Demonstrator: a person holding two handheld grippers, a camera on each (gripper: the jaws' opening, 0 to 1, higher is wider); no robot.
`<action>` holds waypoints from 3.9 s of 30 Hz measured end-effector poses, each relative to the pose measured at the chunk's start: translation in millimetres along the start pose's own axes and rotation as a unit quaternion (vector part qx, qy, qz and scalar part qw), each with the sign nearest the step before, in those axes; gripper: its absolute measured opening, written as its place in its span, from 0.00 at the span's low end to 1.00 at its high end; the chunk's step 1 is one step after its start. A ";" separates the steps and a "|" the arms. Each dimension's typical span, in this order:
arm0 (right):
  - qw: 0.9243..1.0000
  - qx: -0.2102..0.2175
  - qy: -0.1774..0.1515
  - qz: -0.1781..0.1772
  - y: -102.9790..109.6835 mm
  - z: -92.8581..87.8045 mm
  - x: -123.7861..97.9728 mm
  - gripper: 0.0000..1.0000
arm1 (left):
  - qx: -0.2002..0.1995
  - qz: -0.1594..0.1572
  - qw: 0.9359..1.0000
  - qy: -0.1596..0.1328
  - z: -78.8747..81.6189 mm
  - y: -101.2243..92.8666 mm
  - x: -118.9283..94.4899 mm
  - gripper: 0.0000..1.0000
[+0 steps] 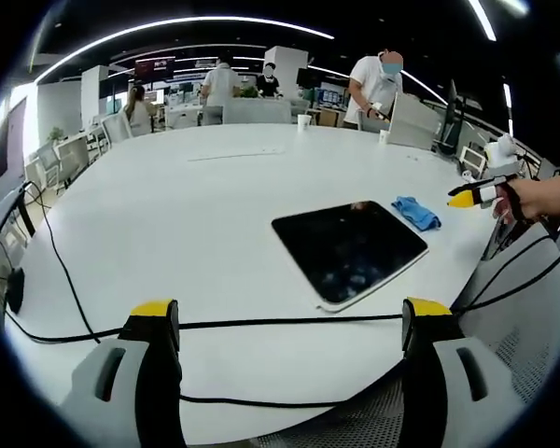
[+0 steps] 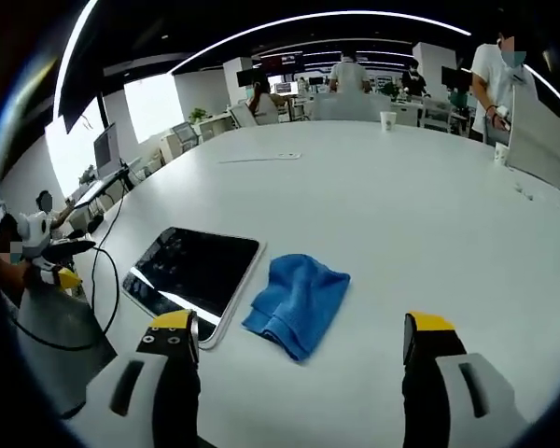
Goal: Wipe the mirror surface with the cleaning cloth until all visible marks leave the cleaned area.
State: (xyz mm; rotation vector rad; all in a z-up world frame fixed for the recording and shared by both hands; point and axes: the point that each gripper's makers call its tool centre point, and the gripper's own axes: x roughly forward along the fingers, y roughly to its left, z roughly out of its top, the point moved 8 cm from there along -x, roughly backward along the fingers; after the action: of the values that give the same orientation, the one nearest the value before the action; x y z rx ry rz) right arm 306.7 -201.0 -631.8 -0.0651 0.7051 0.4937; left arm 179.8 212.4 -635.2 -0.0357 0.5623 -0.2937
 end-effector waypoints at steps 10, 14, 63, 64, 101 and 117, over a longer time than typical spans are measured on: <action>0.999 0.000 0.037 -0.005 4.4 21.3 46.5 0.51 | -0.005 -0.004 1.000 -0.005 0.4 -0.1 0.6 0.99; 0.998 0.034 0.049 -0.015 2.9 20.5 64.4 0.43 | -0.008 -0.002 1.000 -0.003 -0.5 0.8 0.8 0.99; 0.989 0.097 0.107 -0.014 40.2 68.7 108.0 0.02 | -0.006 0.000 1.000 -0.005 -2.0 4.1 1.3 0.99; 0.989 0.097 0.111 -0.010 43.5 67.6 111.3 0.01 | -0.007 0.001 1.000 -0.005 -2.1 4.2 1.3 0.99; 0.983 0.058 0.175 0.006 117.8 67.9 159.4 0.01 | -0.006 -0.013 1.000 0.008 -6.0 4.8 4.0 0.99; 0.983 0.045 0.178 0.023 149.2 72.3 174.7 0.01 | -0.003 -0.015 1.000 0.014 -6.2 3.5 3.4 0.99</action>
State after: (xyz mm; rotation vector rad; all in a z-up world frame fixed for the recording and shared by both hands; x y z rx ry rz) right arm 396.4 18.9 -671.7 -0.0536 1.0801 0.4995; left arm 180.2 215.0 -642.6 -0.0457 0.5910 -0.3219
